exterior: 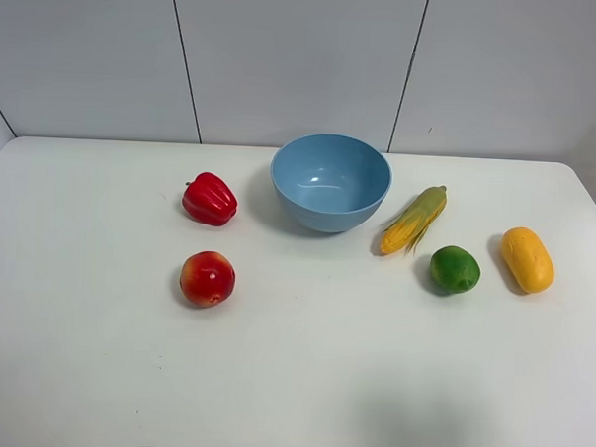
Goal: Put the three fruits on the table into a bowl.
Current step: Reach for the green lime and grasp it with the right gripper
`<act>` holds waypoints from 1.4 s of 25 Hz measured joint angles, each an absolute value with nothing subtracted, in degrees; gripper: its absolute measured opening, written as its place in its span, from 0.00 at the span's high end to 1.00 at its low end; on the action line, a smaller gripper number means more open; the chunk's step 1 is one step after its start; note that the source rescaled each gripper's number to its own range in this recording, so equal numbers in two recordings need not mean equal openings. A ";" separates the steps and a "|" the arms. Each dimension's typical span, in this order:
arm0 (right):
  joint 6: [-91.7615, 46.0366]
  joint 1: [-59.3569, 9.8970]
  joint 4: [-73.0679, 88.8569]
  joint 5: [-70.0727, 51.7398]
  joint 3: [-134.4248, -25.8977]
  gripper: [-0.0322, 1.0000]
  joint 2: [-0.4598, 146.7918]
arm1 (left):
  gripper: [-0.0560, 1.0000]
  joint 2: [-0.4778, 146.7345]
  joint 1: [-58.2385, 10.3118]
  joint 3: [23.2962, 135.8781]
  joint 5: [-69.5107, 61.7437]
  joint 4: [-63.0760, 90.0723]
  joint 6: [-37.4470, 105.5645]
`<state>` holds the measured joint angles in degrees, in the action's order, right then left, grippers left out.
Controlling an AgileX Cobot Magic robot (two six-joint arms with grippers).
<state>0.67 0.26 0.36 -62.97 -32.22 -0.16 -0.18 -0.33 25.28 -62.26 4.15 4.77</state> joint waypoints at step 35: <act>0.67 0.26 1.91 -61.42 -49.31 0.28 45.17 | 0.00 -0.18 -0.33 25.28 -62.26 4.15 4.77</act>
